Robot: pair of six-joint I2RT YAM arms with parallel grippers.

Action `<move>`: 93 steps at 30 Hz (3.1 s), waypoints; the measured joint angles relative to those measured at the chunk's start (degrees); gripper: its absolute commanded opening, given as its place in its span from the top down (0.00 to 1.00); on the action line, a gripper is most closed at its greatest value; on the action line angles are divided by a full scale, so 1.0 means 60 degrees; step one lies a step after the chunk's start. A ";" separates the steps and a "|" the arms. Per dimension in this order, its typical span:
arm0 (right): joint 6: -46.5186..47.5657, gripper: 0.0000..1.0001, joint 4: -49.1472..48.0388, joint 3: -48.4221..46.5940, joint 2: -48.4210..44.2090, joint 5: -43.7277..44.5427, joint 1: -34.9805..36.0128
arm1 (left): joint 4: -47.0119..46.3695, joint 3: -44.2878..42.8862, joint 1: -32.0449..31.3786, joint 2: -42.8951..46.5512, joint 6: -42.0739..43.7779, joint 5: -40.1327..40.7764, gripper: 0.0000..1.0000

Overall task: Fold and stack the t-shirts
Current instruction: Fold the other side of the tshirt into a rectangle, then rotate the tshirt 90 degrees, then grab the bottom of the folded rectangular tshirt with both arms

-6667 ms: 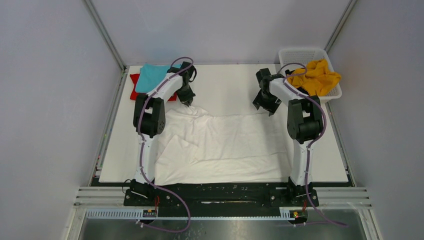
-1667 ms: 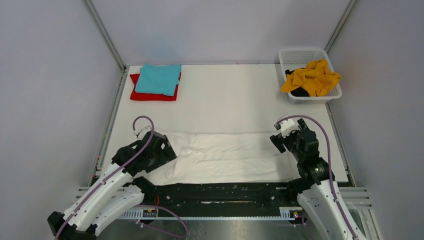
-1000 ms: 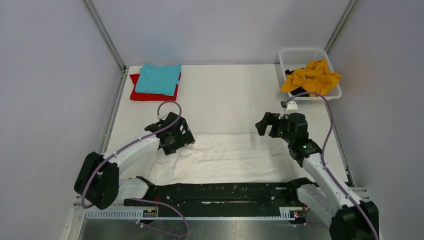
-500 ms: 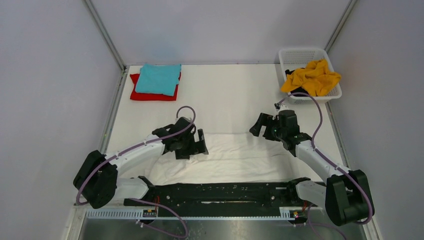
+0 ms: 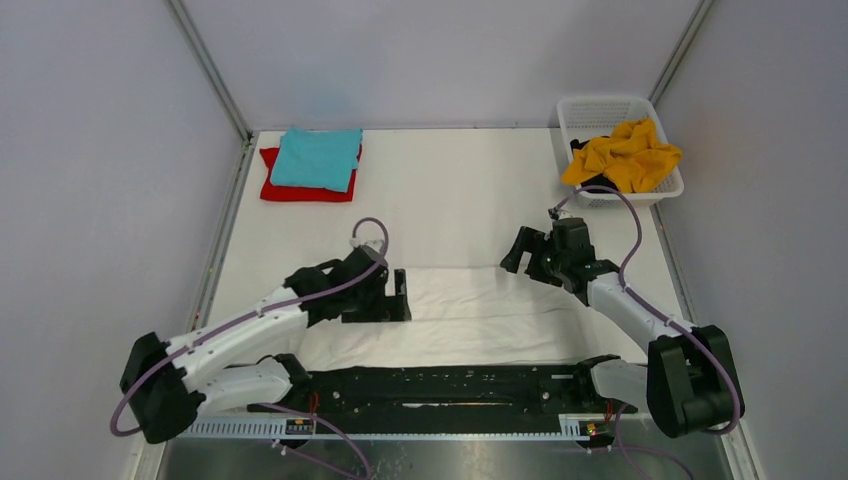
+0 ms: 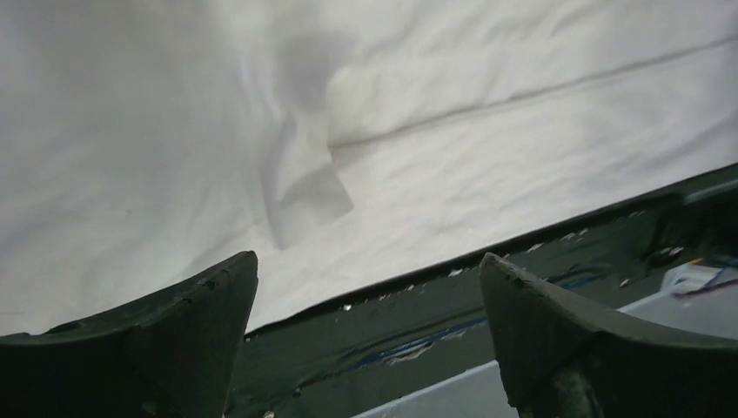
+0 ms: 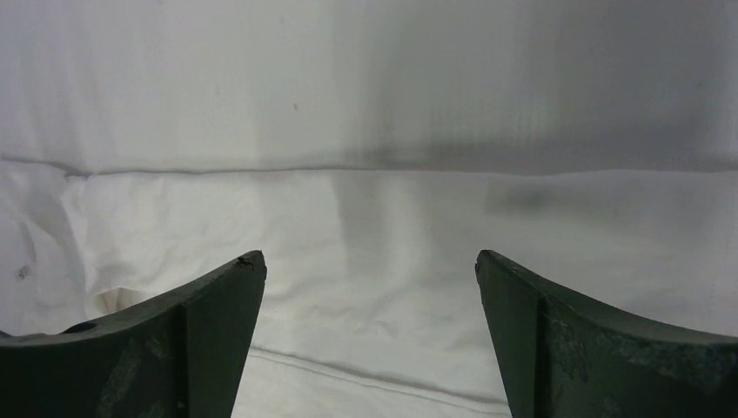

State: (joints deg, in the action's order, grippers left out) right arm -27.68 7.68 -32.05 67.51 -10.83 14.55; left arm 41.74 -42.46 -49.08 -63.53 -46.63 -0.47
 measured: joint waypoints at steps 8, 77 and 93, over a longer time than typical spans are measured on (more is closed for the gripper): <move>-0.0412 0.00 0.0965 -0.0109 0.0754 0.0514 0.0025 | -0.1319 0.0044 0.1719 0.0732 -0.0747 0.0867 0.01; -0.2889 0.20 0.3865 0.1854 -0.4204 0.2783 0.6087 | -0.3020 0.0572 0.0499 -0.0816 -0.0576 0.0135 0.04; -0.3869 0.47 0.2331 0.2652 -0.3894 0.2696 0.6087 | -0.3428 0.1628 -0.0816 -0.1698 -0.1982 -0.0962 0.48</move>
State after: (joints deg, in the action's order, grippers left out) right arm -50.89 21.67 -16.14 44.14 5.34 51.07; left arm 21.17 -32.69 -53.98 -73.71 -58.52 -6.24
